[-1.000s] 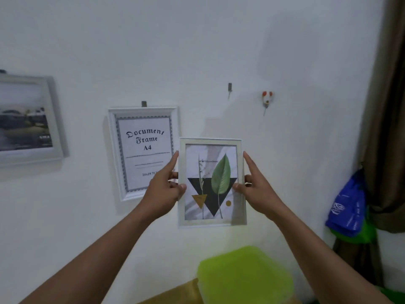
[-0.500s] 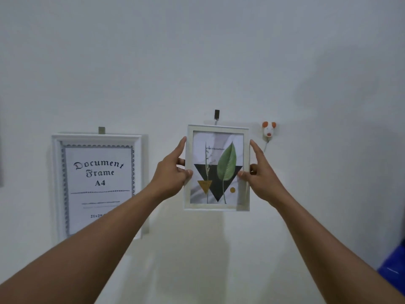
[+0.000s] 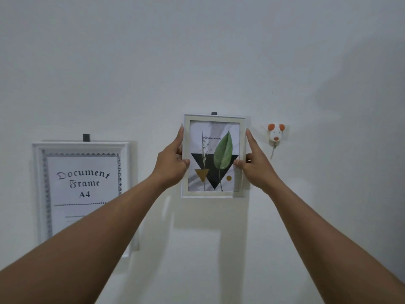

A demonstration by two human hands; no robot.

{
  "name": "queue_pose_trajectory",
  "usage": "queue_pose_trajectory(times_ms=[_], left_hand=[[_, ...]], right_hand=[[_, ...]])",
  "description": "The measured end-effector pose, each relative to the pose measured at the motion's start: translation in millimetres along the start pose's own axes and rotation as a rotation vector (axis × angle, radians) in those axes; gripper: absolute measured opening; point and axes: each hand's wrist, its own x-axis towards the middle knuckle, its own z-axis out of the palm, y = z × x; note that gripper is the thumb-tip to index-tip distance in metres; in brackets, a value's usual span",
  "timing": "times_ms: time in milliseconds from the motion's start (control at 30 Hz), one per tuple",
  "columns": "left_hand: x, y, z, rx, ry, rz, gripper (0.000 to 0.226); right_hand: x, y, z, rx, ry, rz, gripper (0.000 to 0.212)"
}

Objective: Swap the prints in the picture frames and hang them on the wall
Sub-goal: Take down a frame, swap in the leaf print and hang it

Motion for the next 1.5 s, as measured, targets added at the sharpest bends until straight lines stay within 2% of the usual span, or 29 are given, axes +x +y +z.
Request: queue_pose_trajectory(times_ms=[333,567,933,1500], left_hand=[[-5,2,8,0.039,0.048,0.039,0.086],[-3,2,7,0.233,0.1,0.069,0.089],[5,-8,15,0.243,0.137,0.08,0.097],[8,-13,23,0.198,0.25,0.112,0.093]], right_hand=[[6,11,5,-0.13,0.071,-0.046,0.089],[13,16,7,-0.178,0.118,-0.075,0.091],[15,24,13,-0.14,0.141,-0.076,0.096],[6,18,10,-0.015,0.162,-0.086,0.08]])
